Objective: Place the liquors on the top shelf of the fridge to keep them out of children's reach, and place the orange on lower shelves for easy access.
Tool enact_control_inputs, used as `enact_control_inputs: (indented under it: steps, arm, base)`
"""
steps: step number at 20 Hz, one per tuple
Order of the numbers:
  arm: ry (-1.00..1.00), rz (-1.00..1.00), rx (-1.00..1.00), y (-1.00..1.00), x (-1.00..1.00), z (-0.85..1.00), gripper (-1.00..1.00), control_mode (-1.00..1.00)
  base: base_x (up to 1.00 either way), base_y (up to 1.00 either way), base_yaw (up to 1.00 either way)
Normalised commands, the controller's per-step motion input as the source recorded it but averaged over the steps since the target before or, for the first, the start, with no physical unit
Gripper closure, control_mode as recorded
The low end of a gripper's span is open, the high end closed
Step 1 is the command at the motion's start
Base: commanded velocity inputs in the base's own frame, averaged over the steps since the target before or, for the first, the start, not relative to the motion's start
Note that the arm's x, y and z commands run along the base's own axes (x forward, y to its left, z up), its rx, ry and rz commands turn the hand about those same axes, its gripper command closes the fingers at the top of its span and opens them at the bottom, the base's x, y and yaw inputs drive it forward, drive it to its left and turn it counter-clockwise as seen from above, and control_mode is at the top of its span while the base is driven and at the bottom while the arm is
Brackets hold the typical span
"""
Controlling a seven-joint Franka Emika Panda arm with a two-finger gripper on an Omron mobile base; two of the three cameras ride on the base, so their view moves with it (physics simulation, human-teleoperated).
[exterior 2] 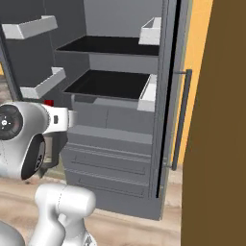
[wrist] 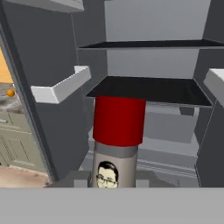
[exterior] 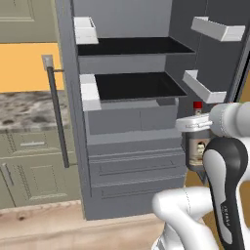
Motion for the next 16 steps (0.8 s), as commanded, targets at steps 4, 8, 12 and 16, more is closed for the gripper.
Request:
enact_control_inputs:
  steps: [4, 8, 12, 16]
  arm:
    - [0.0, 0.0, 0.0, 0.0, 0.0, 0.0, 1.0, 1.0]
    - [0.0, 0.0, 0.0, 0.0, 0.0, 0.0, 1.0, 1.0]
    - [0.0, 0.0, 0.0, 0.0, 0.0, 0.0, 1.0, 1.0]
    - [0.0, 0.0, 0.0, 0.0, 0.0, 0.0, 1.0, 1.0]
  base:
    - [0.31, -0.27, 0.03]
    - [0.42, 0.03, -0.01]
    - [0.58, 0.14, -0.06]
    - [0.64, 0.16, -0.08]
